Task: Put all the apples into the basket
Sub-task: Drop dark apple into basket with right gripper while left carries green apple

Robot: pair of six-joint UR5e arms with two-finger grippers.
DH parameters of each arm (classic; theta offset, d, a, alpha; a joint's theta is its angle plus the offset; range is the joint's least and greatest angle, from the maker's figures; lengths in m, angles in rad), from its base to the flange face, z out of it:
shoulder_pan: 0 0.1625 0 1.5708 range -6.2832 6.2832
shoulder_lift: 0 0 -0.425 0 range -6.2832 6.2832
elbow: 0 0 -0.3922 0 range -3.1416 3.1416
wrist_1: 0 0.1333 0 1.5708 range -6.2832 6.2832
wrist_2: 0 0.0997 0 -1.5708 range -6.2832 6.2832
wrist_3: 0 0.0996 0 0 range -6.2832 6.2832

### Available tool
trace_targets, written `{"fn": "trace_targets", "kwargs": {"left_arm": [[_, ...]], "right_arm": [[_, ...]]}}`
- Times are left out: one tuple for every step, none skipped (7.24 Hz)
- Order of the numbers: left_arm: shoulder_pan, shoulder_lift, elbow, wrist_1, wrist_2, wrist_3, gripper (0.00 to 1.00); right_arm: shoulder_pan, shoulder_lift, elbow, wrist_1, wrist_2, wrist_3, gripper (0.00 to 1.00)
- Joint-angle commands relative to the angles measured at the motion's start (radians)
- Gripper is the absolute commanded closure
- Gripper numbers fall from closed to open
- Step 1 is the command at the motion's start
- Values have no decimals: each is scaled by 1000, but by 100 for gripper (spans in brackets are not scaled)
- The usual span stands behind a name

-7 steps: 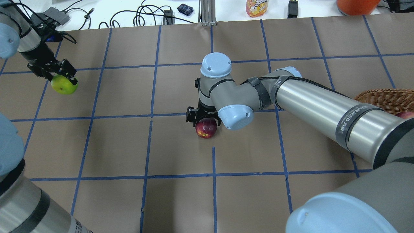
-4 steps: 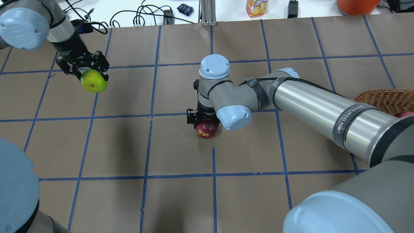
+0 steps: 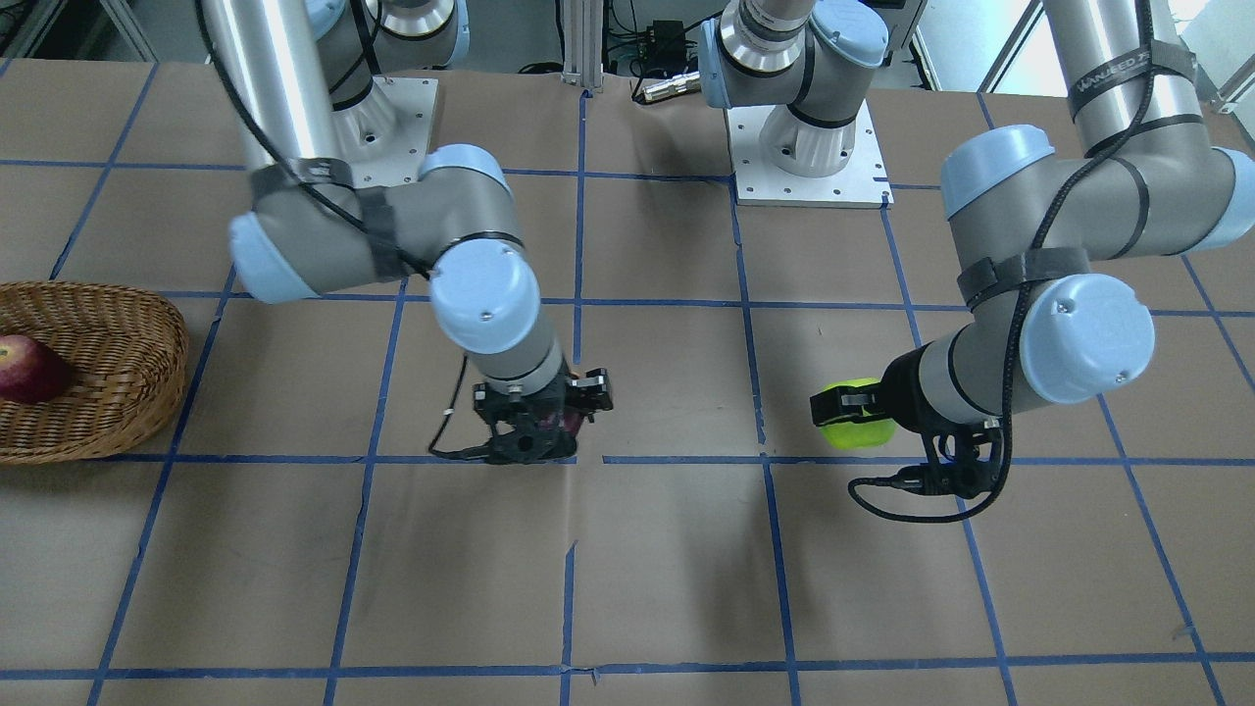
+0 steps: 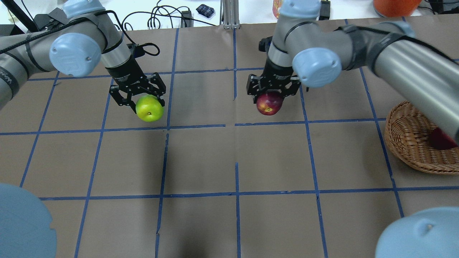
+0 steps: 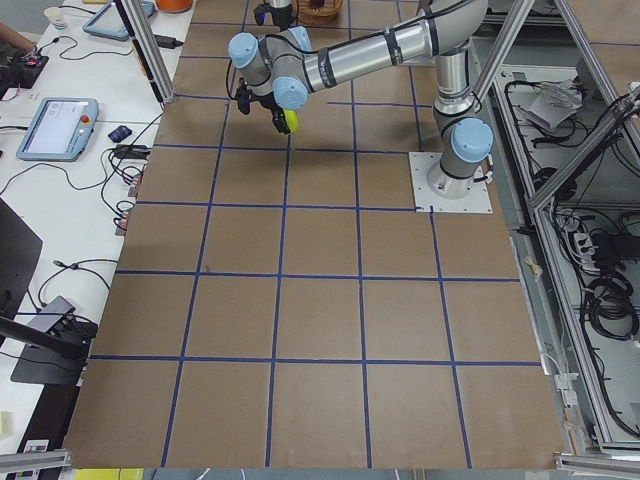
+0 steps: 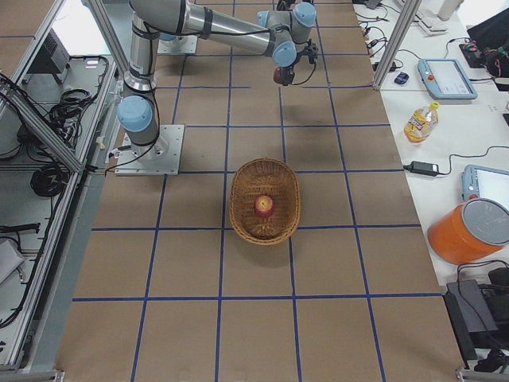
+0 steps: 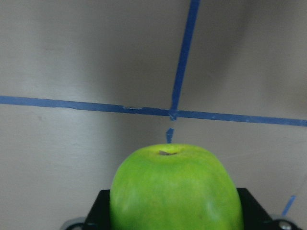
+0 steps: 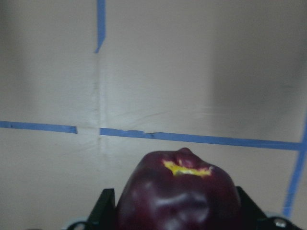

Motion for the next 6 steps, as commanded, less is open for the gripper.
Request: {"fn": "trace_targets", "kwargs": {"left_arm": [[-164, -29, -17, 141, -19, -213, 100], [-243, -53, -17, 193, -16, -247, 100], [-288, -84, -17, 261, -13, -296, 100], [-317, -110, -15, 301, -16, -315, 100], [-352, -140, -15, 363, -22, -344, 100], [-398, -177, -15, 408, -16, -420, 100]], "right_arm": [[-206, -38, -27, 56, -209, -255, 84], [-304, -52, -14, 47, -250, -378, 84], [-402, -55, -1, 47, -252, -458, 84], [-516, -57, 19, 47, -238, -567, 83], [-629, -53, 48, 9, -238, -677, 83], [-720, -49, 62, -13, -234, -742, 82]]}}
